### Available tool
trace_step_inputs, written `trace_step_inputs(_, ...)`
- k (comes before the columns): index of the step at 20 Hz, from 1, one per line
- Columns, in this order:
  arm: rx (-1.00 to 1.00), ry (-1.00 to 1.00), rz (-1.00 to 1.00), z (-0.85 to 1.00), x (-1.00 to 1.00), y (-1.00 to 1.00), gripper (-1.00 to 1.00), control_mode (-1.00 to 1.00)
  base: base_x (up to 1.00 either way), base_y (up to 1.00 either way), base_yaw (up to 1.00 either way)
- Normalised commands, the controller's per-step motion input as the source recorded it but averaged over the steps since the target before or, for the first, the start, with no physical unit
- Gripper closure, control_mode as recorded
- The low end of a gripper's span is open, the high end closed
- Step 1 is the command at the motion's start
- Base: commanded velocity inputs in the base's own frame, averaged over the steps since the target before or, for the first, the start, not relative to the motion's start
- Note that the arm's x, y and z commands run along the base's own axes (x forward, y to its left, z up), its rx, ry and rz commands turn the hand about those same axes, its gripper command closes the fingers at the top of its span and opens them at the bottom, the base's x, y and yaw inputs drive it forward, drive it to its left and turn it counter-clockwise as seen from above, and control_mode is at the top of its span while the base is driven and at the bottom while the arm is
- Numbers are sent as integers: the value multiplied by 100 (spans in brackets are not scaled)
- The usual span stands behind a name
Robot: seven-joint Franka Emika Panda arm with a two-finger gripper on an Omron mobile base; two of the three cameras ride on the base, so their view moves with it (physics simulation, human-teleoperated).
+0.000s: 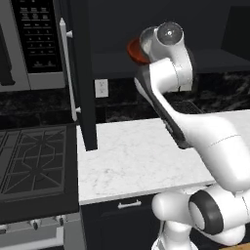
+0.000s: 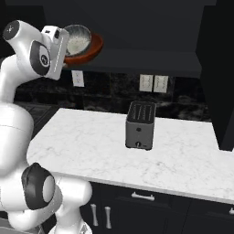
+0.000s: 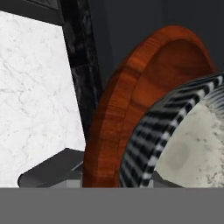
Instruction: Pick up the bowls on the counter and stack them on top of one another in the open cabinet. Place the smaller bowl on top of the larger bowl.
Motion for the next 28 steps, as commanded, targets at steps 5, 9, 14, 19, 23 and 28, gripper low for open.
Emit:
trace_step_inputs(5, -9, 17, 0, -30, 100, 0, 100, -100, 0, 0, 0)
trace_step_inputs(9, -1, 6, 0, -1, 100, 0, 100, -100, 0, 0, 0)
trace_step_inputs(14, -2, 2, 0, -1, 90, 0, -100, -100, 0, 0, 0)
trace_step_inputs(19, 0, -5, 0, -2, 3, 0, -100, -100, 0, 0, 0)
trace_step_inputs(23, 0, -14, 0, 0, -40, 0, -100, -100, 0, 0, 0)
trace_step_inputs(28, 0, -26, 0, 0, -99, 0, -100, -100, 0, 0, 0)
